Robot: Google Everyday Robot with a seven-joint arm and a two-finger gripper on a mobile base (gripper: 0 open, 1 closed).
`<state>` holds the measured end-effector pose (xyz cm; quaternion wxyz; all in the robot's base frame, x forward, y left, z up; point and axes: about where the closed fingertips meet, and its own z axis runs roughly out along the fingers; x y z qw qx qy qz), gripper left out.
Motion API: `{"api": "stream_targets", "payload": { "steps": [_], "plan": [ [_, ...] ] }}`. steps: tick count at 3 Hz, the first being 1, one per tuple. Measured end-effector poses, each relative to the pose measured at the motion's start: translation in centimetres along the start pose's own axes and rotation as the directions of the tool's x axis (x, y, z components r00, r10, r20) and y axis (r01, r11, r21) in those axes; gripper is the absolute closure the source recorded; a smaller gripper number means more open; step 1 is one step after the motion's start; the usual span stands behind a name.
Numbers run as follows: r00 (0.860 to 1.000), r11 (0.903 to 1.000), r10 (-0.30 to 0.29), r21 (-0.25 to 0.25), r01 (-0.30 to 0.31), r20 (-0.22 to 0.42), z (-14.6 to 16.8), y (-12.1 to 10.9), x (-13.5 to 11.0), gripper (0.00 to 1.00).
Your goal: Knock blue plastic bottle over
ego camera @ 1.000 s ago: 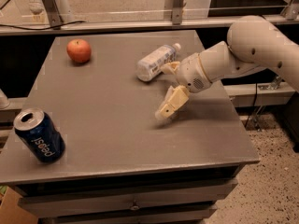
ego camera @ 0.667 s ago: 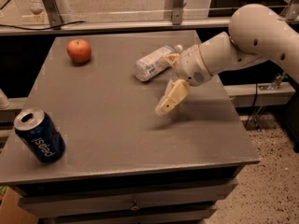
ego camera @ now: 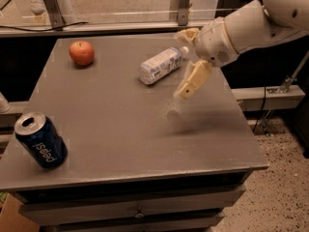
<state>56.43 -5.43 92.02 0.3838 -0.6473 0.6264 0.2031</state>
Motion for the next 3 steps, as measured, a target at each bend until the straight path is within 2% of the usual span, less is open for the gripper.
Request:
{"api": "stream_targets", "payload": {
  "steps": [1,2,3],
  "plan": [
    [0.998,0.9939,-0.05,0.098,0.052,-0.03,-5.6,-2.6,-0.8,0.0],
    [0.997,0.9749,-0.066,0.209,0.075,-0.051,-12.1,-4.9,-0.9,0.0],
    [0.995,0.9686,-0.082,0.231,0.091,-0.047,-13.0,-5.4,-1.9,0.0]
  ]
}}
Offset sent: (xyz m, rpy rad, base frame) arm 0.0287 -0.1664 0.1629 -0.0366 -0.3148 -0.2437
